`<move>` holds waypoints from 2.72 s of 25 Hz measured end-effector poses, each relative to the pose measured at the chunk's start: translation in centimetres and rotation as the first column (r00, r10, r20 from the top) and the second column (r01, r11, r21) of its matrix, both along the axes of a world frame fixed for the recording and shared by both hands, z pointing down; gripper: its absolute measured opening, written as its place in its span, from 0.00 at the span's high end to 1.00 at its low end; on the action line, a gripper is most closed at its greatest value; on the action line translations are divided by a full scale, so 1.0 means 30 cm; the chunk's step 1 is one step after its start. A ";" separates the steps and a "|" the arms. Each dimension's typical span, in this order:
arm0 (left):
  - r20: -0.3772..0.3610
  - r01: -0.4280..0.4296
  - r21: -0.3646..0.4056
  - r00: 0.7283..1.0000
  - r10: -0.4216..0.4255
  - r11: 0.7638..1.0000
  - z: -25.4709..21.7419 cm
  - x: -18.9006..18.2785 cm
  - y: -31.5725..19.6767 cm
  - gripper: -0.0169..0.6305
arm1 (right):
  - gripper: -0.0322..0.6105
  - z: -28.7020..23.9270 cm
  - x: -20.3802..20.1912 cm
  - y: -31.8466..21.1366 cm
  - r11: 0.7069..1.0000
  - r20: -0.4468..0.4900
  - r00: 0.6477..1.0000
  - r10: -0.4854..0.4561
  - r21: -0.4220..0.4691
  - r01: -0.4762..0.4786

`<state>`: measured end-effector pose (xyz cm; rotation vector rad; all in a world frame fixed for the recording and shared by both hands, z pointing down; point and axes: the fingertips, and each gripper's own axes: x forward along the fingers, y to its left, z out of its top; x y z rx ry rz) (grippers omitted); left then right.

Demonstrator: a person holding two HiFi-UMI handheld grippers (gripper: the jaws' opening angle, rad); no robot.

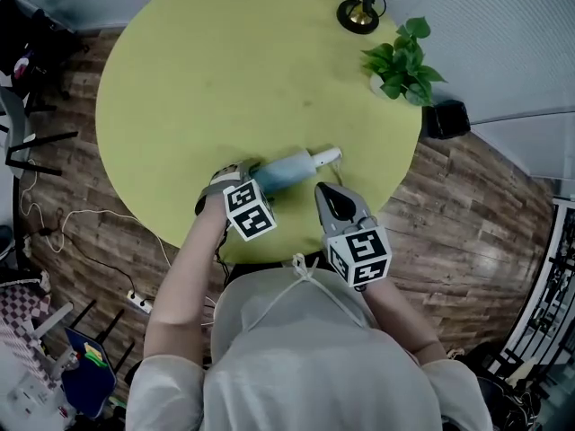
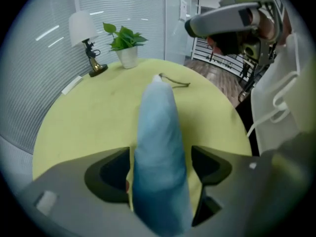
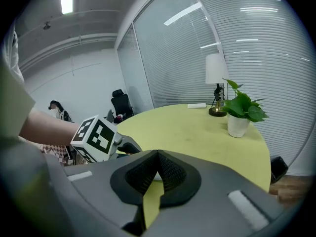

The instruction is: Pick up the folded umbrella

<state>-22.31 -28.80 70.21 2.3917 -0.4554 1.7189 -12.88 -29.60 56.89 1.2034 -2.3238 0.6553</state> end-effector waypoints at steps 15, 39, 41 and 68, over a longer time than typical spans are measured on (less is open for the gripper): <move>0.052 -0.089 -0.053 0.994 0.092 0.995 0.044 -0.007 0.011 0.52 | 0.95 0.016 0.008 -0.014 0.999 -0.009 0.999 0.033 -0.005 -0.033; -0.104 0.148 0.192 0.986 -0.130 0.970 -0.333 -0.099 -0.039 0.53 | 0.95 -0.196 -0.086 -0.020 0.989 0.009 0.999 -0.045 0.140 0.044; -0.161 0.217 0.231 0.970 -0.182 0.949 -0.402 -0.117 -0.058 0.53 | 0.95 -0.223 -0.105 -0.020 0.985 0.009 0.998 -0.065 0.160 0.062; -0.870 0.930 0.268 0.345 -0.352 0.250 -1.040 -0.462 -0.065 0.53 | 0.95 -0.438 -0.222 -0.093 0.945 0.063 0.994 -0.091 0.321 0.067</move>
